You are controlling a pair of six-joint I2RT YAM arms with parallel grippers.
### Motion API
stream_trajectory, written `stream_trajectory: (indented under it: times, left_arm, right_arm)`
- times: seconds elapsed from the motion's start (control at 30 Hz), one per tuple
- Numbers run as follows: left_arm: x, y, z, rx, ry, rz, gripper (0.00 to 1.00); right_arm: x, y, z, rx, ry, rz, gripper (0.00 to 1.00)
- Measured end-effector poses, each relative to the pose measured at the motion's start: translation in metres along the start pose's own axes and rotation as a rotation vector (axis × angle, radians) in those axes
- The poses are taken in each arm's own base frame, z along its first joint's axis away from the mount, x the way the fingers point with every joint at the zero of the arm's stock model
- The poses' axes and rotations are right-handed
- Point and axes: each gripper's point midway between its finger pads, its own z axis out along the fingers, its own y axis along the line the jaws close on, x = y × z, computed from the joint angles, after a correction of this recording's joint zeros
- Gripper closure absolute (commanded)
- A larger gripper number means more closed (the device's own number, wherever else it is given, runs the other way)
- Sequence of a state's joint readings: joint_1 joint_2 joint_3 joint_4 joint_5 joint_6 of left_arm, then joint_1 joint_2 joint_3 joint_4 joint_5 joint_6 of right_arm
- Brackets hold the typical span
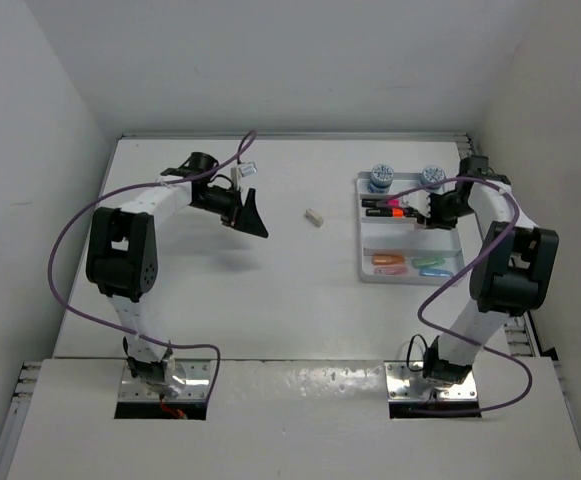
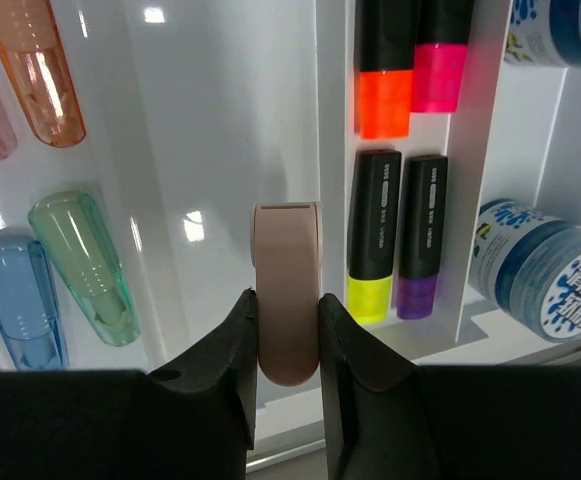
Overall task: Sort the stationery into containers
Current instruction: Place the stapler in the storage box.
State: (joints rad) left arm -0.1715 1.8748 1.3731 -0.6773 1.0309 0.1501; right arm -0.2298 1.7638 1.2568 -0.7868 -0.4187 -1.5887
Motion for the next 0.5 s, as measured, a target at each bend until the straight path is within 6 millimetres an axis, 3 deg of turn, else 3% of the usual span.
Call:
stream_trajectory:
  times: [0.37, 0.47, 0.5]
  left_arm:
    - [-0.013, 0.0, 0.002, 0.014, -0.015, 0.021, 0.0]
    - [-0.018, 0.009, 0.003, -0.033, -0.023, 0.034, 0.0]
    - [-0.02, 0.013, 0.004, -0.056, -0.026, 0.042, 0.0]
  right_arm:
    - [0.023, 0.015, 0.022, -0.058, 0.001, 0.168, 1.0]
    - [0.028, 0.018, 0.024, -0.063, 0.003, 0.2, 0.94]
    - [0.03, 0.018, 0.025, -0.063, 0.005, 0.208, 0.85]
